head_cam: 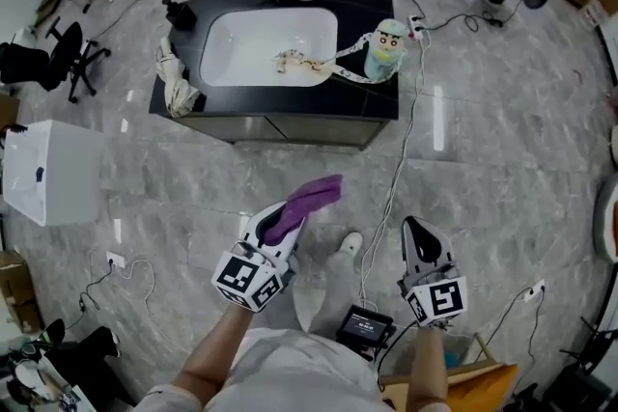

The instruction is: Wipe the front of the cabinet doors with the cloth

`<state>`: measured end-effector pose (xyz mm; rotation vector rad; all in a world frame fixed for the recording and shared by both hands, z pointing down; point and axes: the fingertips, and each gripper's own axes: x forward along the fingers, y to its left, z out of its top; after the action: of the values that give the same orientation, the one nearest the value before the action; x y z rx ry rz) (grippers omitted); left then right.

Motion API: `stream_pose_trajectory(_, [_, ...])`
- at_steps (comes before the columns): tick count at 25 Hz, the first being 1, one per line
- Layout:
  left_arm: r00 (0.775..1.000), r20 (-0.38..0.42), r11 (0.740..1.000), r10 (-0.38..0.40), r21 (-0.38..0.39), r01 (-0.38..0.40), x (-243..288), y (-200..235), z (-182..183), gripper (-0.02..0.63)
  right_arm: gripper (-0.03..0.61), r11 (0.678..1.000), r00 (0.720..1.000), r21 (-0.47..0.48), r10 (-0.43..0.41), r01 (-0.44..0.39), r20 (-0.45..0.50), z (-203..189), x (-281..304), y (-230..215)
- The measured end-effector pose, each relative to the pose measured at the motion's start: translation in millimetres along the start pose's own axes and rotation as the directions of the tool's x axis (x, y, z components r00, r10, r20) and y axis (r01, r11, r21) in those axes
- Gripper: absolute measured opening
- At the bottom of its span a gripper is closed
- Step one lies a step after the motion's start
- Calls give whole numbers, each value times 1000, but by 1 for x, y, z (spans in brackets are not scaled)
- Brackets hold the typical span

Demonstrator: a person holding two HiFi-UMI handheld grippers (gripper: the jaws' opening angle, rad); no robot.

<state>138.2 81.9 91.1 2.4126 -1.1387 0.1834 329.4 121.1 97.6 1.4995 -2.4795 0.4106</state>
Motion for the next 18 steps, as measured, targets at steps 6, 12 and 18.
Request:
stream_pose_trajectory(6, [997, -73, 999, -33, 35, 36, 86, -8, -64, 94, 26, 1000, 999, 12, 26, -25, -47, -63, 18, -46])
stream_pose_trajectory(12, [985, -157, 991, -74, 99, 90, 175, 24, -141, 94, 26, 995, 999, 96, -1, 5, -45, -143, 52, -71])
stream_pose_trajectory(18, [982, -151, 991, -113, 56, 122, 236, 59, -191, 94, 26, 989, 998, 145, -21, 29, -58, -211, 89, -60])
